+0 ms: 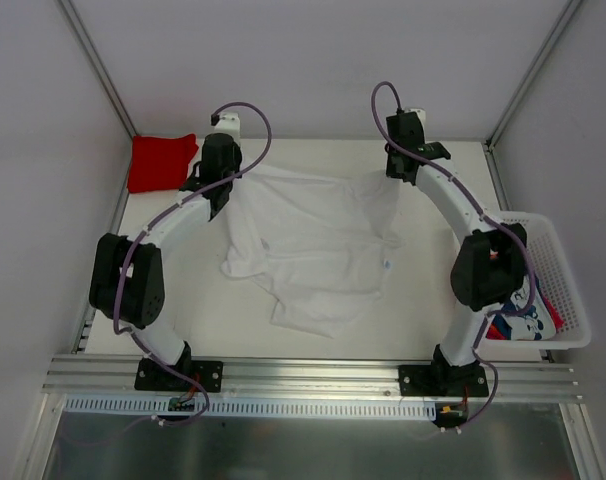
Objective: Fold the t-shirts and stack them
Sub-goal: Flatten the tshirt out
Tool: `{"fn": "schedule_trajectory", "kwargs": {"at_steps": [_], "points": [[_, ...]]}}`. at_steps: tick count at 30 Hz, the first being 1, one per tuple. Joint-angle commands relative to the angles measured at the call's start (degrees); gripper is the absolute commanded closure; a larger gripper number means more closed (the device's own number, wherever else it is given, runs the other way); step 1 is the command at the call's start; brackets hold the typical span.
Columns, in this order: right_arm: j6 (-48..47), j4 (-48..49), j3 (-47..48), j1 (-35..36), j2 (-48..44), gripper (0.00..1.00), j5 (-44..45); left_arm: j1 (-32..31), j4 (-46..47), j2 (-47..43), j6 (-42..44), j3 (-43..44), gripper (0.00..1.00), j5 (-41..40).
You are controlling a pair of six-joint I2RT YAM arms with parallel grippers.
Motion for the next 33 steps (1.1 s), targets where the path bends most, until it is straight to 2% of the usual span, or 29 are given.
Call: {"fn": "schedule_trajectory", "kwargs": {"at_steps": [1, 3, 4, 5, 6, 7, 9, 10, 11, 15, 18, 20, 24, 25, 27, 28, 30, 33], "points": [[0.13, 2.51, 8.34, -2.0, 7.41, 1.0, -0.24, 2.57, 3.5, 6.63, 0.22, 6.62, 0.98, -1.15], [0.05, 2.33, 14.3, -2.35, 13.46, 1.0, 0.46, 3.54, 2.89, 9.89, 0.39, 10.48, 0.81, -0.64], [-0.13, 2.24, 16.42, -2.52, 15.33, 1.0, 0.64, 3.72, 2.27, 13.3, 0.66, 12.24, 0.29, -0.72], [-0.3, 1.37, 18.71, -2.79, 17.26, 1.0, 1.08, 4.15, 1.66, 14.99, 0.57, 15.57, 0.07, -2.02], [-0.31, 0.32, 24.04, -2.96, 21.2, 0.99, 1.52, 4.42, 0.43, 16.92, 0.66, 17.17, 0.01, -2.91], [-0.22, -0.82, 26.79, -3.05, 22.97, 0.76, 1.87, 4.77, -0.62, 20.6, 0.14, 19.27, 0.01, -3.52], [-0.04, -2.76, 32.06, -3.32, 25.71, 0.54, 2.66, 5.39, -1.51, 24.48, 1.0, 23.33, 0.01, -4.58], [-0.22, -2.85, 32.87, -3.32, 27.11, 0.12, 3.1, 5.56, -1.51, 25.2, 1.36, 24.29, 0.01, -5.11], [-0.48, -2.94, 33.4, -3.32, 27.38, 0.01, 4.32, 5.82, -1.51, 25.46, 1.54, 25.17, 0.01, -5.72], [-1.79, -3.2, 34.38, -3.32, 25.99, 0.0, 6.88, 5.57, -0.02, 20.83, 0.49, 25.01, 0.01, -4.5], [-0.58, -5.14, 32.1, -3.14, 20.29, 0.01, 7.06, 3.03, -1.6, 16.61, 2.23, 25.8, 0.01, -5.81], [0.4, -6.37, 26.75, -2.27, 12.91, 0.01, 4.52, 0.57, -3.26, 13.0, 5.22, 25.18, 0.01, -8.88], [3.55, -9.79, 14.63, 4.48, -0.71, 0.0, 5.99, -8.9, -16.6, 6.76, 2.7, 22.12, 0.01, -16.7], [4.08, -9.62, 7.73, 8.42, -6.65, 0.01, 8.44, -10.77, -21.76, 5.09, 0.68, 17.76, 0.01, -18.89], [7.49, -7.88, 0.4, 11.35, -12.14, 0.0, 8.47, -16.72, -24.44, -0.79, -6.53, 11.15, 0.01, -19.79], [9.0, -7.26, -6.69, 12.93, -17.04, 0.0, 6.55, -18.59, -25.41, -3.68, -10.55, 4.16, 0.01, -21.18], [12.07, -6.2, -12.62, 15.04, -20.94, 0.01, 5.39, -22.63, -27.34, -5.29, -14.79, -3.95, 0.01, -21.37], [14.97, -6.81, -21.24, 17.77, -27.44, 0.01, 6.61, -24.84, -29.72, -5.56, -23.04, -11.8, 0.01, -21.28]]}}
